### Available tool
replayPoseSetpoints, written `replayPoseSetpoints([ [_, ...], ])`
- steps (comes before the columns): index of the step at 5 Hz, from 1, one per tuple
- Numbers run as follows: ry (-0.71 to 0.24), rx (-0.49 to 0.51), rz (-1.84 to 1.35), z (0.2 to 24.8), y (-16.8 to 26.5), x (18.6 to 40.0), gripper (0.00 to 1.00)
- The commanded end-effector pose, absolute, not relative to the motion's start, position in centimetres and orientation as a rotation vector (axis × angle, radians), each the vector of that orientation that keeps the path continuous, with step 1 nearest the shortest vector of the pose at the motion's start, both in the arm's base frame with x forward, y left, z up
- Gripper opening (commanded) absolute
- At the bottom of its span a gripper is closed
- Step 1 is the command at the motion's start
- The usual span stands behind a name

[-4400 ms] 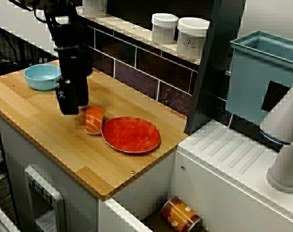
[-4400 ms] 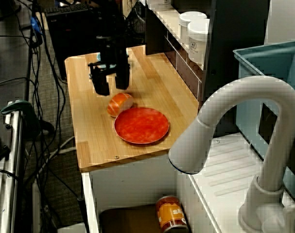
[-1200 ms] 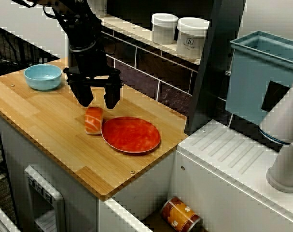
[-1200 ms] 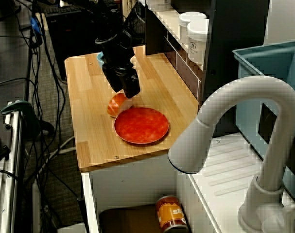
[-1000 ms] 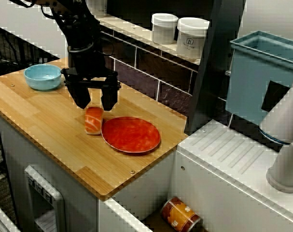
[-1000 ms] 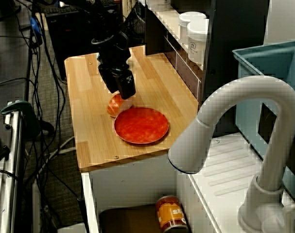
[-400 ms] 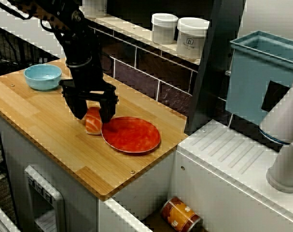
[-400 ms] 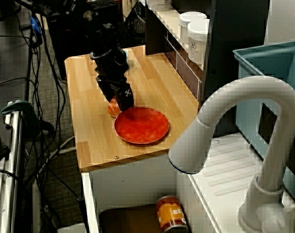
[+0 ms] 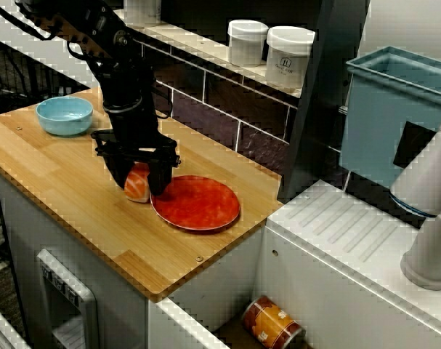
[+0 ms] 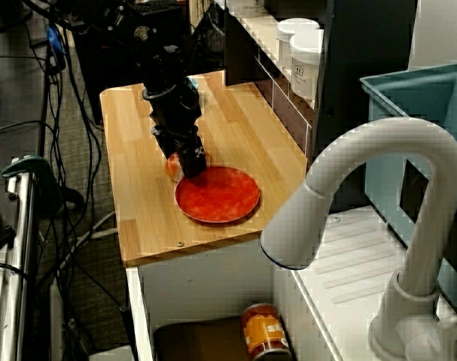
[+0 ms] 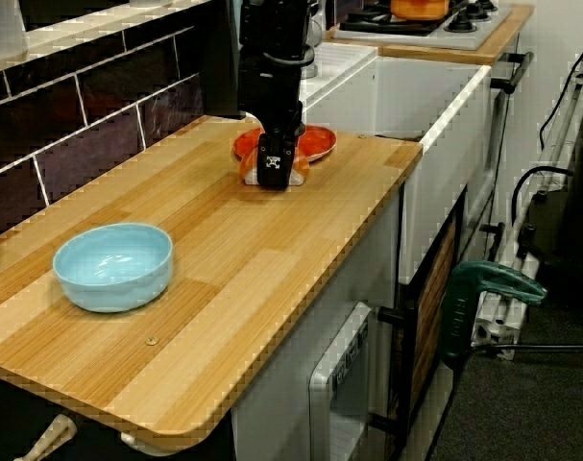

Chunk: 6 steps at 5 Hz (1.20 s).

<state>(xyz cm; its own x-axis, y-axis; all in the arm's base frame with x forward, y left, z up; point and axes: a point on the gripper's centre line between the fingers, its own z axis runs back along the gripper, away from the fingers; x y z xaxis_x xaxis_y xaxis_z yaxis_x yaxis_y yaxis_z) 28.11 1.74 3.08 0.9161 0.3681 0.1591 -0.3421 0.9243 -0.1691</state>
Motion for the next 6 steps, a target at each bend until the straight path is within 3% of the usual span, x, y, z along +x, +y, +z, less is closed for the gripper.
replayPoseSetpoints([
  [1, -0.183, -0.183, 0.351, 7.5, 2.9, 28.6, 0.0],
  [2, -0.104, -0.166, 0.174, 9.3, 4.5, 29.5, 0.0],
  [4, -0.204, -0.141, -0.072, 10.9, 6.4, 30.1, 0.0],
  [6, -0.245, -0.099, -0.338, 10.0, 10.0, 30.7, 0.0],
])
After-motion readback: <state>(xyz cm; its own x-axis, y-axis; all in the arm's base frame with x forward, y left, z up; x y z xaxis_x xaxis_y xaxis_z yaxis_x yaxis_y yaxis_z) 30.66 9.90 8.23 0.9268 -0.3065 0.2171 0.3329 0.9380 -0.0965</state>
